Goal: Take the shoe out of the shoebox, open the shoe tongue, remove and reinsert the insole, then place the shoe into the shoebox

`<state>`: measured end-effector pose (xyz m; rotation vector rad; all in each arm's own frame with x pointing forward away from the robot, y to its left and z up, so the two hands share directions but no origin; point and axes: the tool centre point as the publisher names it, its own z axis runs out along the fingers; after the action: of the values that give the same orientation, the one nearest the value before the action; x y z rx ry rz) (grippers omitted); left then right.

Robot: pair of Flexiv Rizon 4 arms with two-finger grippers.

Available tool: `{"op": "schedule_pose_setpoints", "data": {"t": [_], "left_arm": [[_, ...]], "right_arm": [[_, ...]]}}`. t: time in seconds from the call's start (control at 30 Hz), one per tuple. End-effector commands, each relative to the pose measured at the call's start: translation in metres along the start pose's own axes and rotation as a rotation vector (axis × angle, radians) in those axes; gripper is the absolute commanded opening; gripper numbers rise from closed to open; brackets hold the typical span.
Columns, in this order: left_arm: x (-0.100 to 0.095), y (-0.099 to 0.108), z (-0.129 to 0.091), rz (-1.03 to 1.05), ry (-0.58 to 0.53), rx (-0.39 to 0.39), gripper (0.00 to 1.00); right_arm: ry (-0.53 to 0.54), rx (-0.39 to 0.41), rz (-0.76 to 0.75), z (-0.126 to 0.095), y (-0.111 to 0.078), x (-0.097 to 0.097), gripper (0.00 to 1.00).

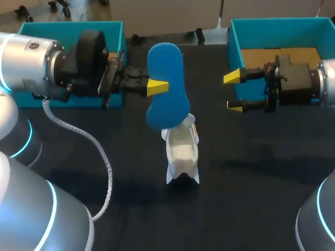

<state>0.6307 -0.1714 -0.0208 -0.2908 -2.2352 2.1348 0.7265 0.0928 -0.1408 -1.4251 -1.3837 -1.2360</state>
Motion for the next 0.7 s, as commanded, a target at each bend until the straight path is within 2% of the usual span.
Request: {"op": "schedule_pose_setpoints", "data": {"t": [0.03,0.13,0.23,0.27,0.7], "left_arm": [[-0.0096,0.0091,0.0012,0.518,-0.043,0.013,0.0],[-0.0174,0.0106,0.0027,0.662,-0.06,0.013,0.0],[-0.0182,0.0111,0.0041,0.744,-0.105,0.053,0.0],[-0.0174,0.0113,0.0044,0.715,-0.12,0.072,0.0],[-0.0174,0.0113,0.0044,0.715,-0.12,0.072,0.0]], "right_arm": [[-0.002,-0.001,0.0,0.0026,0.0004,-0.0002,1.0],[-0.002,-0.001,0.0,0.0026,0.0004,-0.0002,1.0],[-0.002,-0.001,0.0,0.0026,0.0004,-0.0002,1.0],[-0.002,-0.001,0.0,0.0026,0.0004,-0.0002,1.0],[-0.002,-0.001,0.0,0.0026,0.0004,-0.0002,1.0]]}}
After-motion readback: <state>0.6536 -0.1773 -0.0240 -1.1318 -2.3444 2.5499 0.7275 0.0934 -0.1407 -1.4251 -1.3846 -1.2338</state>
